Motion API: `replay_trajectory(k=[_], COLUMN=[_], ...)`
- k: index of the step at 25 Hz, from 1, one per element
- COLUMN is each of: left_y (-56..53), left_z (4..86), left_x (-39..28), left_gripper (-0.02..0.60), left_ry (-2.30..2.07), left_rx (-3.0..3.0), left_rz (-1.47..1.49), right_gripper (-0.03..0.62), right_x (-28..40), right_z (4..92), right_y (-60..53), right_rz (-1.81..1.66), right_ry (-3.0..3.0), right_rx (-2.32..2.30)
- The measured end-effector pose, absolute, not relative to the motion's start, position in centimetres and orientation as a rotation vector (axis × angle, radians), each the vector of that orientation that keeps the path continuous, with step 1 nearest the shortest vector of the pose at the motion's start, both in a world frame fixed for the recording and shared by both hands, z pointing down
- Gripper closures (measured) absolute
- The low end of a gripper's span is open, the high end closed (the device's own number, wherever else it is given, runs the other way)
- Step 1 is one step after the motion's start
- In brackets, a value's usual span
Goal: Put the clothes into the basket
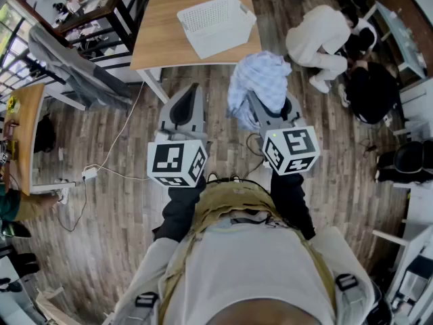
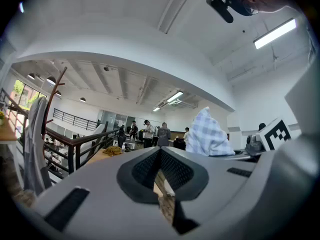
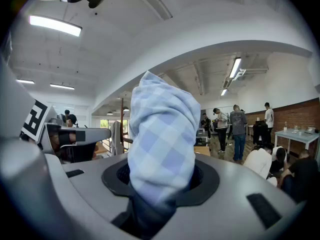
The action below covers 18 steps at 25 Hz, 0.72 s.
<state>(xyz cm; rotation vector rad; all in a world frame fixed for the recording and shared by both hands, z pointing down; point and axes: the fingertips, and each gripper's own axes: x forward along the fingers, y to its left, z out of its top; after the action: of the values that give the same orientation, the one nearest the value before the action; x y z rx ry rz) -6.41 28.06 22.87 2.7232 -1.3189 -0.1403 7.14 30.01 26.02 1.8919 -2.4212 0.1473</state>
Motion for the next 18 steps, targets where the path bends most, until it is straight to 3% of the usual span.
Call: replay_trajectory(k=[18], left_y=[28.5], left_z=[23.9], left_x=[-5.4], left_gripper=[0.580], left_ry=[-1.266], left_rx=[2.741], left_rz=[-0.120], right_gripper=[0.411], right_x=[7.7], right_z=[27.0], right_y=[30.9], right_rz=[0.149], right_ry=[-2.392], right_rx=[1.921])
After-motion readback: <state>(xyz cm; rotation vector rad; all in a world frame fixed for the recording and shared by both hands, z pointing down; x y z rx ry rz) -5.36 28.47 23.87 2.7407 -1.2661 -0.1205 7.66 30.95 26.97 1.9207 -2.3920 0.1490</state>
